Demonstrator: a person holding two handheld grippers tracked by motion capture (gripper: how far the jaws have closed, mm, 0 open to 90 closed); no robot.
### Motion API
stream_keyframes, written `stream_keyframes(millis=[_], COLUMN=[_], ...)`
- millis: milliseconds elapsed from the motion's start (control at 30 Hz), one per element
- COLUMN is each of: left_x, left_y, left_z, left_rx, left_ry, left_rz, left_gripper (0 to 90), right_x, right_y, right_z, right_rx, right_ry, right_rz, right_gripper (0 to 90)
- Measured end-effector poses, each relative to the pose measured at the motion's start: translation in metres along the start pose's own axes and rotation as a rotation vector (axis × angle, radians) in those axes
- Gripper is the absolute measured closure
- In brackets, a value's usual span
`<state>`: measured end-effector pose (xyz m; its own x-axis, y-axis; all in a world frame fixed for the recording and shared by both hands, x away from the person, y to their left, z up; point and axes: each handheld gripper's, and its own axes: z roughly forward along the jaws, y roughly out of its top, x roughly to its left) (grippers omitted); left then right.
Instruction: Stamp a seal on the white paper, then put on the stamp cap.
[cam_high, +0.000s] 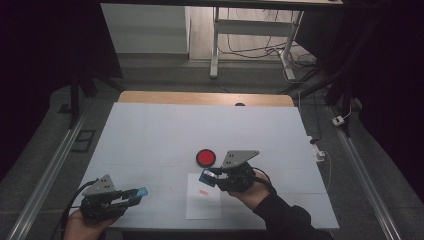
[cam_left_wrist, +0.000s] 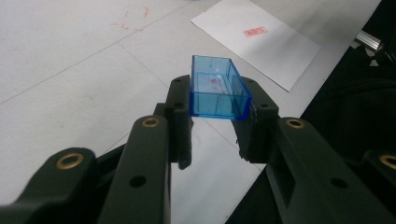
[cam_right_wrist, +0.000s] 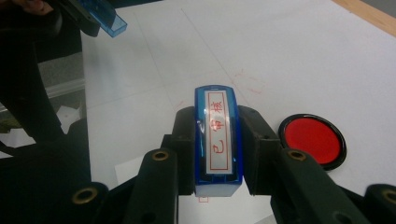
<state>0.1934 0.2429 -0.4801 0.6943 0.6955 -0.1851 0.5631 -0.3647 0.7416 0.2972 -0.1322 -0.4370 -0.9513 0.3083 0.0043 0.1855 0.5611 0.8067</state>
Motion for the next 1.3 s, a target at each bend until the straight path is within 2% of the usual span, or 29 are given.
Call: stream_keyframes(millis=[300, 767, 1033, 1200, 1300], left_x=[0.0, 0.001, -0.004, -0.005, -0.006], left_y=[0.0, 0.001, 0.006, 0.01, 0.014], left_z=[0.0, 0.0, 0.002, 0.002, 0.003], left_rx=[-0.001, -0.007, -0.008, -0.02, -0.025], left_ry=[-0.002, -0.002, -0.016, -0.034, -0.046], left_rz=[0.0, -0.001, 0.024, 0.007, 0.015], left_gripper=[68.3, 68.4, 68.4, 68.4, 68.4], right_x=[0.001, 0.001, 0.001, 0.0, 0.0], right_y=[0.002, 0.002, 0.004, 0.005, 0.006], right_z=[-0.004, -0.006, -0.009, -0.011, -0.013], right_rx=[-0.01, -0.027, -0.037, -0.047, -0.055], right_ry=[0.002, 0.006, 0.007, 0.006, 0.009], right_rz=[-0.012, 0.001, 0.004, 0.001, 0.002], right_gripper=[69.3, 69.3, 69.3, 69.3, 69.3])
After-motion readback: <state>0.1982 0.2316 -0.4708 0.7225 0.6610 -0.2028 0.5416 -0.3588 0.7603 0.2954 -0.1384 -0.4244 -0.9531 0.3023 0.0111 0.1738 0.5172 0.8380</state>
